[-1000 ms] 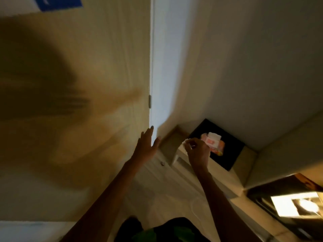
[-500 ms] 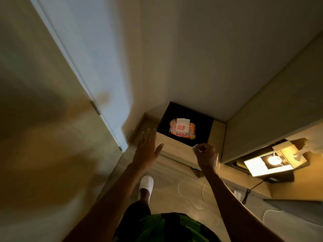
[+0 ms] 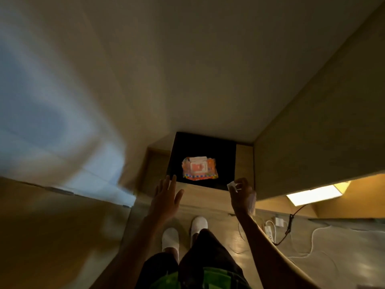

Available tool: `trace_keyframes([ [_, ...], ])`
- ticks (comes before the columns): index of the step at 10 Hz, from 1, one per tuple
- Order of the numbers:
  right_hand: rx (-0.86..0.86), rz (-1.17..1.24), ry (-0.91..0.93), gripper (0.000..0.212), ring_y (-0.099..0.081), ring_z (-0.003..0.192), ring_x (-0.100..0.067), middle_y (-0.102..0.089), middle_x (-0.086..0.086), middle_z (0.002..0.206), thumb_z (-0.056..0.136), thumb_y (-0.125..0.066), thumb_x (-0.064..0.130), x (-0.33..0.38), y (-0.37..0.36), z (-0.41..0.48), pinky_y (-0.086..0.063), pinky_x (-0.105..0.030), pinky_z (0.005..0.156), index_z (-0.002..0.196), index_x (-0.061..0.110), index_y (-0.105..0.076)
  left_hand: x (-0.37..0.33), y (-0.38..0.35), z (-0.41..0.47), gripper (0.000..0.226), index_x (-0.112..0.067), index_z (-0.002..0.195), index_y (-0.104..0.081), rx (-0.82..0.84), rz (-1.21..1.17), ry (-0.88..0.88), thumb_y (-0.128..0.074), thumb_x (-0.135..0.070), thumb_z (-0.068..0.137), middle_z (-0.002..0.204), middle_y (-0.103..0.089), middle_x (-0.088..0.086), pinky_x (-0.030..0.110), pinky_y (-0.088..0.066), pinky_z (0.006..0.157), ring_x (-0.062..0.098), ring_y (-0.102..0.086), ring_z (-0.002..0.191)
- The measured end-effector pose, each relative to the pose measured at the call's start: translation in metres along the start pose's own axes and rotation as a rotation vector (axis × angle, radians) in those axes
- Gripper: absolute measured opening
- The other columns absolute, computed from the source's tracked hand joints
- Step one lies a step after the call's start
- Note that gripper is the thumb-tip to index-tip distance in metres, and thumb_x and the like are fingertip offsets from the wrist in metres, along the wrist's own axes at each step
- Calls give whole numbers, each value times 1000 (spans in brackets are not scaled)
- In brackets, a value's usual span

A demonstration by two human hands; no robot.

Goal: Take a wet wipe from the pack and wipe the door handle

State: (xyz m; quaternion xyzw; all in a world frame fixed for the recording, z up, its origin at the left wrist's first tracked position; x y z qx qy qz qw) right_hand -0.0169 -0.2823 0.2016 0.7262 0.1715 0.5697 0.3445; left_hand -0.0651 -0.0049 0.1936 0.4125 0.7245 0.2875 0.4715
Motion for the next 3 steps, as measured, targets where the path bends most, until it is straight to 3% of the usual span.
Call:
trace_keyframes([
  [1, 12, -22, 5, 14, -60, 65, -13, -68, -3, 82, 83, -70, 16, -3, -5, 28, -36, -15, 47, 94, 10, -64, -10, -2, 18, 69, -19, 154, -6, 15, 3, 46, -19, -56, 96, 162, -8, 8, 42, -13, 120, 29, -6, 149],
  [3, 50, -1, -23, 11, -61, 74, -16, -69, -8, 89, 86, -66, 13, -7, -19, 75, -37, -17, 52, 96, 10, -64, -28, -7, 58, 72, -19, 153, -13, -6, -66, 52, -24, -58, 94, 160, -16, 11, 44, -19, 118, 31, -13, 148],
])
Point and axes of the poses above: each hand's wrist, its own z-axis towards the middle knuckle, its own y-axis out of the back of the hand, x = y × z, the point moved 8 cm from there along z, towards the middle knuckle
